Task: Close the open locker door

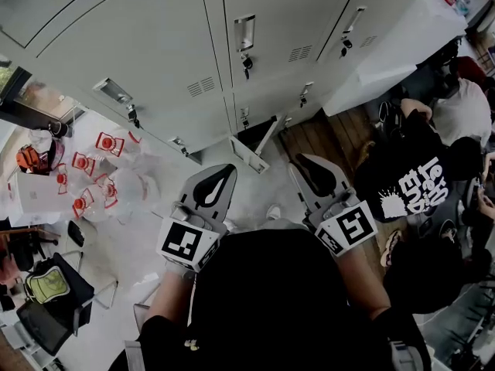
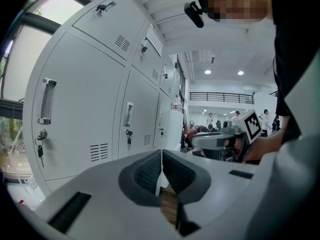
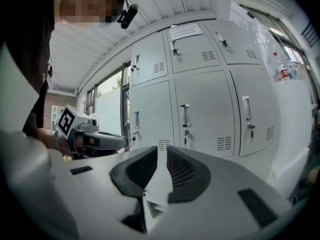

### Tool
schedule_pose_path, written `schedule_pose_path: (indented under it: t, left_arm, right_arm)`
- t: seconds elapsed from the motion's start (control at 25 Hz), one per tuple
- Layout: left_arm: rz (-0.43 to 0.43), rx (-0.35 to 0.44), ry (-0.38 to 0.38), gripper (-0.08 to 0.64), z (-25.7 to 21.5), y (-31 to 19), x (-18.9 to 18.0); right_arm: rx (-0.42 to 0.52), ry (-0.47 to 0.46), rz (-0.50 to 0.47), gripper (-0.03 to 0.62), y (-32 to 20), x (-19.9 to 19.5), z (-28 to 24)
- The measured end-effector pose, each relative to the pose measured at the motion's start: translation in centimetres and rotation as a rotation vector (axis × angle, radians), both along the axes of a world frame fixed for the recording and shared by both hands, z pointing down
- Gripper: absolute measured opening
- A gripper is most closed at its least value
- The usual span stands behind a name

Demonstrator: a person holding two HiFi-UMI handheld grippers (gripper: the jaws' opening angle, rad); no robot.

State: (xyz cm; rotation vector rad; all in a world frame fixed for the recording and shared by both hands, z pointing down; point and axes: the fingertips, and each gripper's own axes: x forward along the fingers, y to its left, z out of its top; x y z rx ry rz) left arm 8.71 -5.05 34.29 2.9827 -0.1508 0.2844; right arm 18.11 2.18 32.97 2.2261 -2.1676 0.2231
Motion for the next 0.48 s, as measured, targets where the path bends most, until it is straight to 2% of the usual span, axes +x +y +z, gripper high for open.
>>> schedule_pose_path:
  t: [0.48]
  left_arm:
    - [-0.019,0.003,-0.004,0.023,0.16,-0.65,-0.30]
  right_arm:
    - [-0.004,-0.006,-0.016,0.075,-0.64,-0.39,0.60]
